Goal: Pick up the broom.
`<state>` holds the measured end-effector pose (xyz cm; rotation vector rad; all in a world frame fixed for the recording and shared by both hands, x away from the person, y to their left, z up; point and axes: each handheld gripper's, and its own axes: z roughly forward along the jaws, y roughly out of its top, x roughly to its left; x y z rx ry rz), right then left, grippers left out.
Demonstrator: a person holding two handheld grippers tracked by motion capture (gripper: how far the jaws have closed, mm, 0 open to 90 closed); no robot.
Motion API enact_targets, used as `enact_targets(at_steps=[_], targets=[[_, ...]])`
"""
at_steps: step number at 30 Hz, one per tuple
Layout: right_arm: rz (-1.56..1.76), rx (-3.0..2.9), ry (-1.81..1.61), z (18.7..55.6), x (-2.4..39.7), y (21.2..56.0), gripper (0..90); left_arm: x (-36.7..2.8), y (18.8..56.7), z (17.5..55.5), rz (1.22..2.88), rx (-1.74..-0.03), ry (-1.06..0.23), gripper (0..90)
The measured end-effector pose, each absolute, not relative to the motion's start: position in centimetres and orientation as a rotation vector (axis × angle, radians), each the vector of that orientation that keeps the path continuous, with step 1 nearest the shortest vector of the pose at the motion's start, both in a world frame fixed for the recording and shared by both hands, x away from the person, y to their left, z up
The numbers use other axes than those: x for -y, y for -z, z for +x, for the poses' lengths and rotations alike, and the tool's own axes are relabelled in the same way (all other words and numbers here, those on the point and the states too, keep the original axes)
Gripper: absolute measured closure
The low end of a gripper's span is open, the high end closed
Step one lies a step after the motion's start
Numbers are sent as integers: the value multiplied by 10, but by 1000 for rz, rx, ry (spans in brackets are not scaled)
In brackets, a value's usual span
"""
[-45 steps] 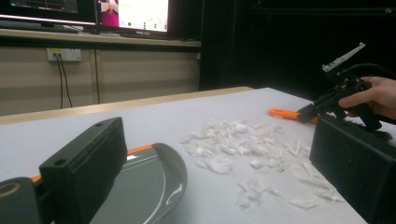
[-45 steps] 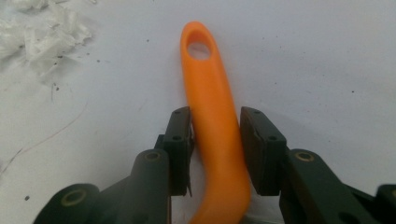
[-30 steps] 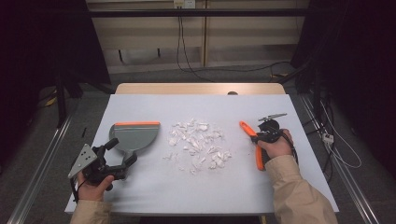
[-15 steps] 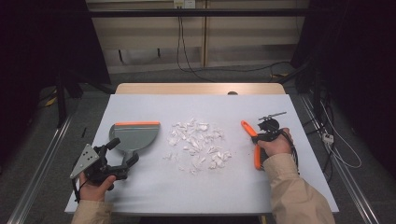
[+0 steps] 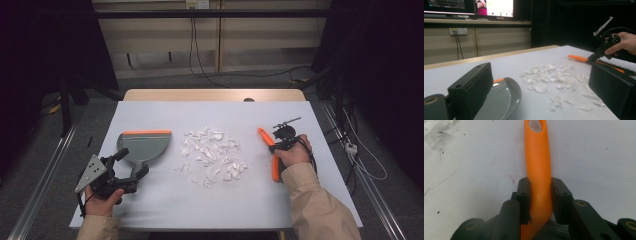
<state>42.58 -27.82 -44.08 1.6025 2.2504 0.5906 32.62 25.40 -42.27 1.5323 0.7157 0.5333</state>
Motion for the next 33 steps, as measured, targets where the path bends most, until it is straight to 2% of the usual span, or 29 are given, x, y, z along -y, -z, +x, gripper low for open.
enact_targets(at_steps=[6, 14, 21, 33], targets=[[1562, -2248, -593, 425, 276, 439, 719, -253, 422, 327, 1534, -710, -538, 52], [1505, -2174, -769, 415, 279, 429, 719, -250, 419, 326, 1528, -701, -534, 51], [1401, -2056, -960, 395, 284, 412, 719, -242, 412, 323, 1514, -709, -540, 33], [1293, -1821, -1326, 350, 298, 403, 720, -209, 402, 322, 1517, -672, -453, 14]])
